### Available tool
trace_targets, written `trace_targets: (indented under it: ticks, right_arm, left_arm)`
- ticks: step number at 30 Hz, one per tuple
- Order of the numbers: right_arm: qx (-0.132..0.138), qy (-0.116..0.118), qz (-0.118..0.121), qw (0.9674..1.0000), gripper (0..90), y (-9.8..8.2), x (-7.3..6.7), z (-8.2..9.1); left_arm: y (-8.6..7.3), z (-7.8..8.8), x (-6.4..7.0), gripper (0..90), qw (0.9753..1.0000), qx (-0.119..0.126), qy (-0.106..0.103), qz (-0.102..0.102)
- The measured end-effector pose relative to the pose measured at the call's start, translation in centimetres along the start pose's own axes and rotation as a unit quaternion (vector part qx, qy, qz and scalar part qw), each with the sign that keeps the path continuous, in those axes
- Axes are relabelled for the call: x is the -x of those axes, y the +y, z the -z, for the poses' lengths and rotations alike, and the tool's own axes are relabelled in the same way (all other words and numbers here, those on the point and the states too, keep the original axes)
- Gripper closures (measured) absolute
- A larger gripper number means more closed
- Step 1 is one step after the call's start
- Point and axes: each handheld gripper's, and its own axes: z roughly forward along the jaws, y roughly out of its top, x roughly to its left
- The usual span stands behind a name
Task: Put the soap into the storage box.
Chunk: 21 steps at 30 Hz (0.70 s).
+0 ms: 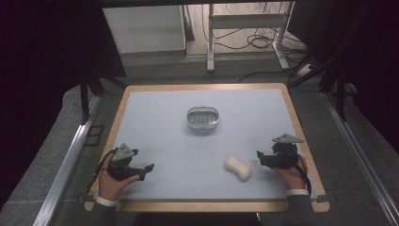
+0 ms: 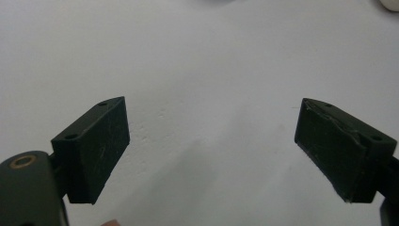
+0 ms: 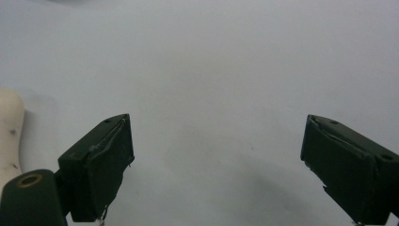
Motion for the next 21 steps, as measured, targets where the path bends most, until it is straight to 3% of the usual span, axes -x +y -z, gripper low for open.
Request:
trace_targets:
  ticks: [8,12,18,21]
  right_arm:
    - [0.01,0.018,-0.011,0.9997,9.6,-0.1,0.6,0.4]
    - [0.012,0.016,-0.004,0.9998,11.5,0.0,0.6,0.7]
    - [0.023,0.04,-0.007,0.9989,12.6,0.4,0.6,1.4]
    - [0.024,0.039,-0.002,0.9989,12.6,0.7,0.4,1.9]
  left_arm:
    - [0.0,0.0,0.0,11.2,1.0,-0.003,0.002,-0.002]
    - [0.0,0.0,0.1,11.1,1.0,-0.003,0.001,-0.002]
    - [-0.1,0.0,0.1,11.1,1.0,-0.003,0.004,-0.001]
    - [-0.1,-0.2,0.1,11.0,1.0,-0.006,0.003,0.0]
